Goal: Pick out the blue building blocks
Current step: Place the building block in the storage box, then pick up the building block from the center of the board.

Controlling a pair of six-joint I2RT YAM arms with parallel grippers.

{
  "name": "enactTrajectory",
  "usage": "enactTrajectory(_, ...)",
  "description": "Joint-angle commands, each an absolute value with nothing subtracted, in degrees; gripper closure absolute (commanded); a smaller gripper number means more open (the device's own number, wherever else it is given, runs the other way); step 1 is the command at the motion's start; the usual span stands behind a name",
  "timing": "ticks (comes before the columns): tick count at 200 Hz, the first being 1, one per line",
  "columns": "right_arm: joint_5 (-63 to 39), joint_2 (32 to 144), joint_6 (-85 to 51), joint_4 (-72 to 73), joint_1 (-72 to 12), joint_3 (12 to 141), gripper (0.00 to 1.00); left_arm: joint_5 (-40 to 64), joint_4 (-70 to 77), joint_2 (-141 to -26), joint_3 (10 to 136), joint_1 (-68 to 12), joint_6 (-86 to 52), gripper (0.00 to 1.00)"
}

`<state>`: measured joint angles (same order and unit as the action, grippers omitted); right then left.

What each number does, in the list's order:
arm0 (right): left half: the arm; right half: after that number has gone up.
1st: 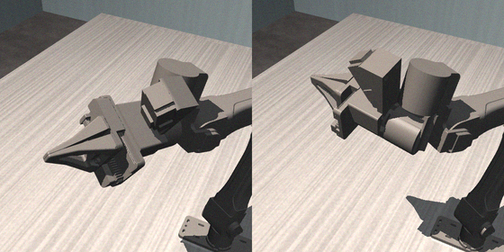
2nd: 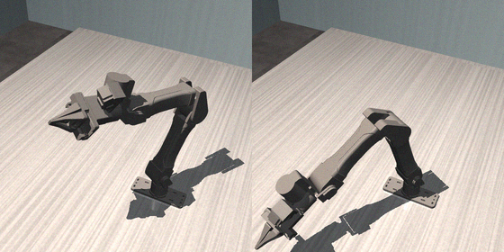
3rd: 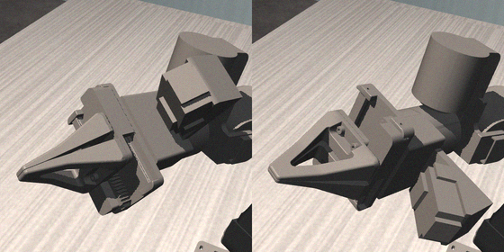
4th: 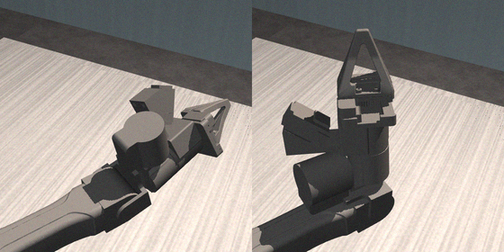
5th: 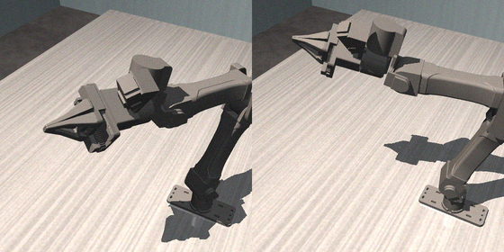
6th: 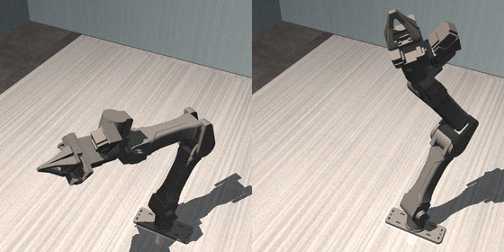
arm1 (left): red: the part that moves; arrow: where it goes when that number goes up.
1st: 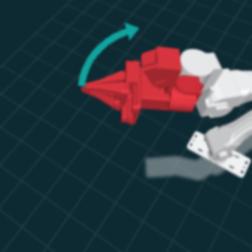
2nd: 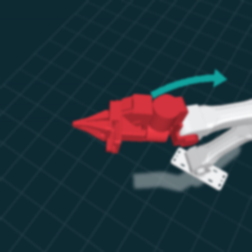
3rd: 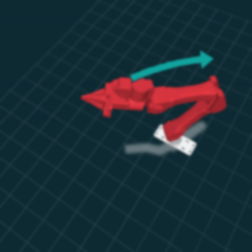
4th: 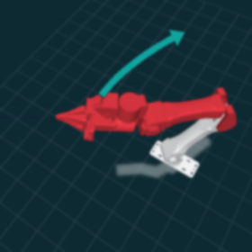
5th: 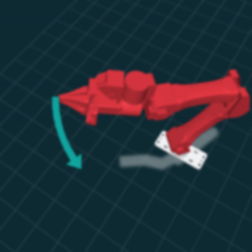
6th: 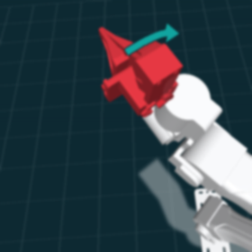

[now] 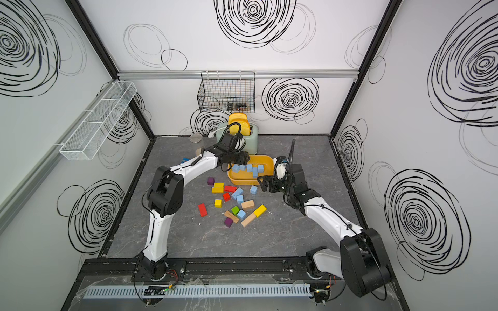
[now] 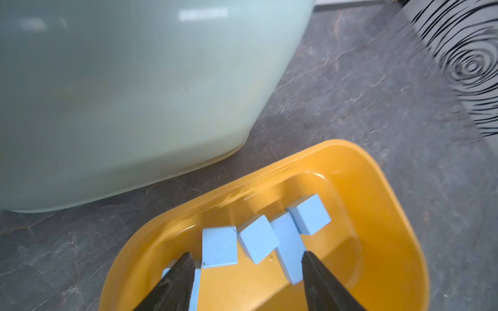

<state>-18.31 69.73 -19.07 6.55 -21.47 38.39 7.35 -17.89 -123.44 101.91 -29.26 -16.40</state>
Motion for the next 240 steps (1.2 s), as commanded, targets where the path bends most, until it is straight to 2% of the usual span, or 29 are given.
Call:
enactTrajectory(1, -19.96, 67.64, -18.32, 5.13, -21.36, 40.16, 0.02, 8.23, -15.44, -117.68, 99.54, -29.7, -17.26, 0.29)
enactTrajectory(28, -22.46, 66.82, -17.67, 3.34, -21.29, 40.78, 0.02, 6.93, -13.78, -112.27, 95.37, -30.06, -16.88, 0.14)
enactTrajectory(84, -23.82, 63.8, -16.07, -1.8, -23.0, 42.38, 0.02, 5.66, -11.76, -98.9, 84.0, -30.5, -12.93, 0.0)
enactTrajectory(100, -24.48, 63.28, -14.25, -3.96, -24.26, 43.33, 0.02, 5.85, -11.95, -95.0, 81.08, -30.5, -12.08, 0.04)
enactTrajectory(143, -21.73, 63.82, -10.65, -11.52, -30.0, 46.8, 0.02, 7.09, -13.75, -85.53, 72.95, -30.59, -9.99, 0.04)
enactTrajectory(240, -19.56, 63.43, -11.24, -13.2, -39.04, 41.92, 0.02, 14.24, -13.13, -64.21, 51.55, -30.84, -1.89, 0.04)
